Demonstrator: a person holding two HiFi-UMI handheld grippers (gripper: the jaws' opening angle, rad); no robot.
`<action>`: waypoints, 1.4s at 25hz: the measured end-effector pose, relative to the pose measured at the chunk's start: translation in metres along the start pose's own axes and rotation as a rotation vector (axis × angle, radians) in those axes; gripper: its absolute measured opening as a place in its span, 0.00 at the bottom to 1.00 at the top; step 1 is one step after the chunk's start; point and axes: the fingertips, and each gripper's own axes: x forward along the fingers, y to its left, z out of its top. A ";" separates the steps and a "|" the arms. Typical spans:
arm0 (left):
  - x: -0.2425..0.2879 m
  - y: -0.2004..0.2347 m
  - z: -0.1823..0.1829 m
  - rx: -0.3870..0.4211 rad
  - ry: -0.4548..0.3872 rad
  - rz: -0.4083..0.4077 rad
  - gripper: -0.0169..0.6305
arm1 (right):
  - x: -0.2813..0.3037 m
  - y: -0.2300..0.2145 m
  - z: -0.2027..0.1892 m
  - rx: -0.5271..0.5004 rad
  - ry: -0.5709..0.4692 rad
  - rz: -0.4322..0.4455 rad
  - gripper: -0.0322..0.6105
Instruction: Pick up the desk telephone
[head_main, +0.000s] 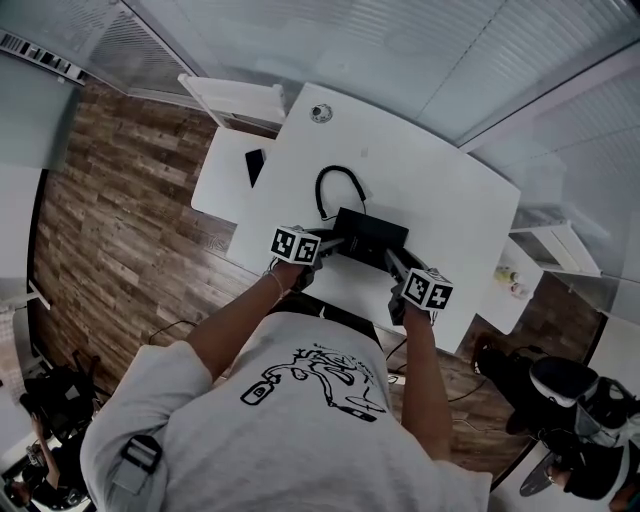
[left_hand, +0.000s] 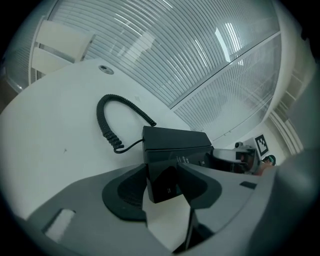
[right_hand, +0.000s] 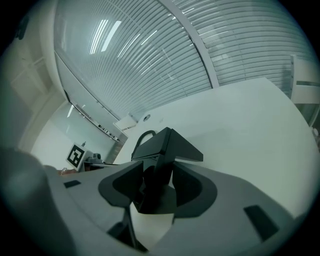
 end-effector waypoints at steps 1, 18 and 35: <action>-0.002 -0.002 0.003 0.004 -0.004 0.002 0.30 | -0.002 0.002 0.003 -0.002 -0.005 0.004 0.32; -0.047 -0.050 0.041 0.061 -0.072 0.043 0.30 | -0.050 0.044 0.044 -0.065 -0.105 0.046 0.32; -0.097 -0.122 0.096 0.090 -0.134 0.020 0.30 | -0.115 0.094 0.111 -0.117 -0.215 0.073 0.32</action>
